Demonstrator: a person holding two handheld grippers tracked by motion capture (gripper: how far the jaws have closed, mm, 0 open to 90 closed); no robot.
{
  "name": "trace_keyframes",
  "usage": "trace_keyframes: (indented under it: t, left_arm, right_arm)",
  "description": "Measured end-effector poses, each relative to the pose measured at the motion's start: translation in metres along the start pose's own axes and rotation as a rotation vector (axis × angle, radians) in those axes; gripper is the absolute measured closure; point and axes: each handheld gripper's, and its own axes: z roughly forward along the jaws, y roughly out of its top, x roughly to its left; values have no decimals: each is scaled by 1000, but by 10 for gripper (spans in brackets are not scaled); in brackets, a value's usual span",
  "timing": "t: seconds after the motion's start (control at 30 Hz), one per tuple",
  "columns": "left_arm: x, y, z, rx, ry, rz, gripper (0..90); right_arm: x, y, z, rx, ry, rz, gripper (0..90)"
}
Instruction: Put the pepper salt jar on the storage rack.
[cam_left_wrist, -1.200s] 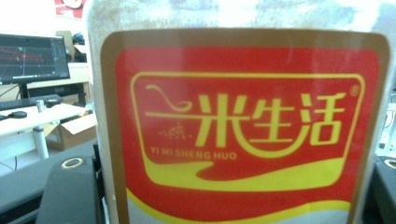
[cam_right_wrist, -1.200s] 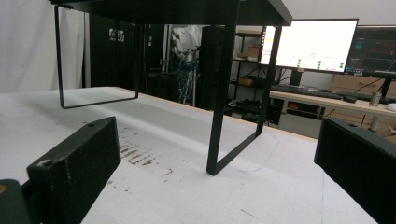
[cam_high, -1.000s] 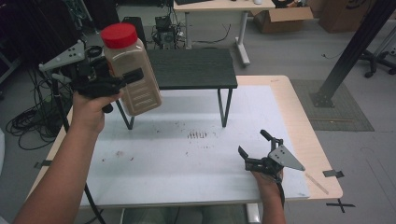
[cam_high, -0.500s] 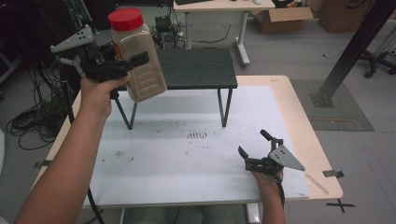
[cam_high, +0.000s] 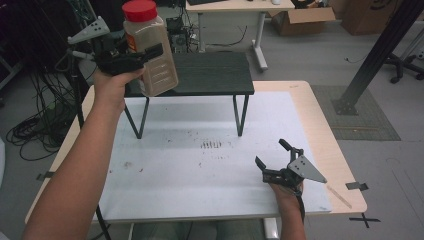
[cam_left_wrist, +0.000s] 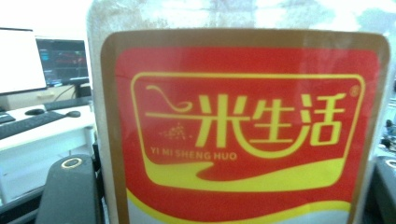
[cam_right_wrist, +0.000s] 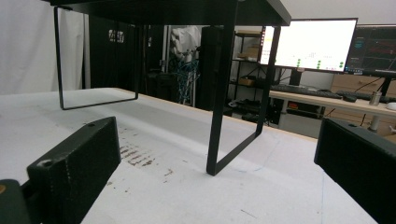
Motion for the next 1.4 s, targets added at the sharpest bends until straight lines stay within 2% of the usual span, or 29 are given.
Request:
trace_keyframes:
  t: [0.13, 0.3, 0.5, 0.7, 0.9, 0.93, 1.4]
  left_arm:
    - [8, -5, 6, 1, 24, -11, 250]
    - [17, -12, 13, 30, 60, -17, 249]
    - [25, -16, 17, 24, 83, -32, 250]
    - [30, -20, 20, 37, 113, -24, 250]
    - [29, -23, 21, 27, 107, 9, 250]
    - [27, -24, 21, 31, 107, 28, 250]
    - [27, -23, 20, 40, 106, 18, 239]
  right_arm:
    - [0, 0, 0, -1, 0, 1, 2]
    - [0, 0, 0, -6, -4, 4, 1]
    - [0, 0, -1, -6, -3, 2, 2]
    - [0, 0, -1, -7, -3, 4, 1]
    - [0, 0, -1, -6, -3, 3, 2]
    - [0, 0, -1, -7, -4, 3, 1]
    - [0, 0, -1, -7, -4, 6, 1]
